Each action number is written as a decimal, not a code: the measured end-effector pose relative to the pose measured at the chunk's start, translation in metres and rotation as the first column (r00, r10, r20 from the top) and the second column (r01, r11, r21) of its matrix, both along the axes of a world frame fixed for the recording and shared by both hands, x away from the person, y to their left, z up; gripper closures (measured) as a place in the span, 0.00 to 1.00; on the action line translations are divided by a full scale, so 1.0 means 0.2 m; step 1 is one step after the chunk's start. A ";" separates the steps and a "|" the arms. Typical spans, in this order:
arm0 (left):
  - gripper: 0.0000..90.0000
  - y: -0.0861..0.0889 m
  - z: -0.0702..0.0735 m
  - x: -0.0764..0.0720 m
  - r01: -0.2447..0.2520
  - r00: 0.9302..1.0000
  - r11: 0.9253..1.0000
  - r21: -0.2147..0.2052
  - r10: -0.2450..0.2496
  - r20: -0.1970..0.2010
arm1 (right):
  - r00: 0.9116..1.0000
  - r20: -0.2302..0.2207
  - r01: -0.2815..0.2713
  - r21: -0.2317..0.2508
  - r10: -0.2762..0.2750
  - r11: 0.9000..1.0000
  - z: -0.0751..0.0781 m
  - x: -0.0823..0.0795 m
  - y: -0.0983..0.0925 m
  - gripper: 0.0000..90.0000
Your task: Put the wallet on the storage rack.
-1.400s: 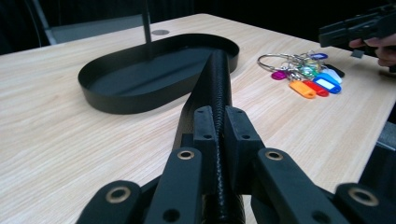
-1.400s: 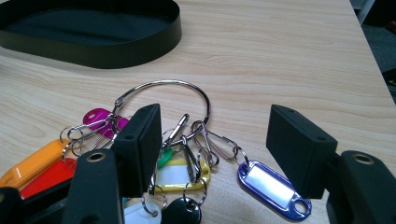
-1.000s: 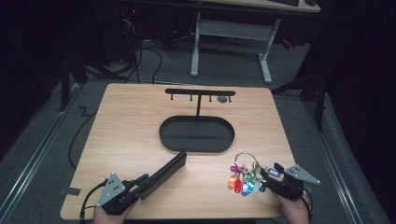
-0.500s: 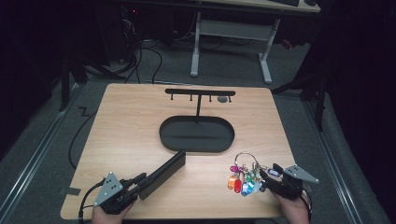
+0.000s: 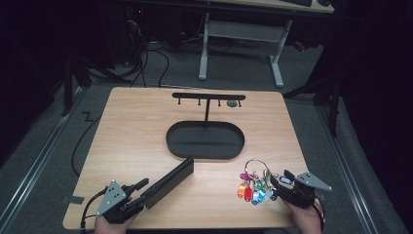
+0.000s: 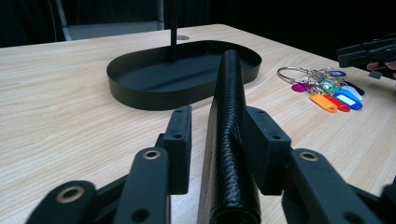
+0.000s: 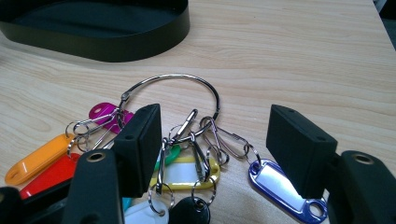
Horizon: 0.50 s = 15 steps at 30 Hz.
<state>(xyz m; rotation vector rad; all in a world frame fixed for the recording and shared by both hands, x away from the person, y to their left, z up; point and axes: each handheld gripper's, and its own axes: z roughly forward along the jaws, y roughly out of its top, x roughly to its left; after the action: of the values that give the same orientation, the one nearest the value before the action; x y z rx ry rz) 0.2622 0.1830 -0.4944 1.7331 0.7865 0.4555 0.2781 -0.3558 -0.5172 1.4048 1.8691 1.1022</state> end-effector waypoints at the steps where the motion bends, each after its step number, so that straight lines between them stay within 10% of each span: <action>1: 0.67 0.00 0.00 0.00 0.003 1.000 1.000 0.002 -0.003 -0.001 | 1.000 0.001 -0.002 -0.001 0.002 1.000 0.00 0.00 0.00 0.40; 15: 0.68 -0.09 -0.03 0.01 0.046 0.999 0.990 0.136 -0.043 -0.023 | 1.000 -0.005 -0.012 -0.005 0.012 1.000 -0.01 0.00 0.00 0.40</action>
<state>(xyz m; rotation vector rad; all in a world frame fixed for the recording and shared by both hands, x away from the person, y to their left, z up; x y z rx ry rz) 0.2639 0.1649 -0.5009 1.8812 0.7437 0.4716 0.2779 -0.3554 -0.5184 1.3967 1.8845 1.1003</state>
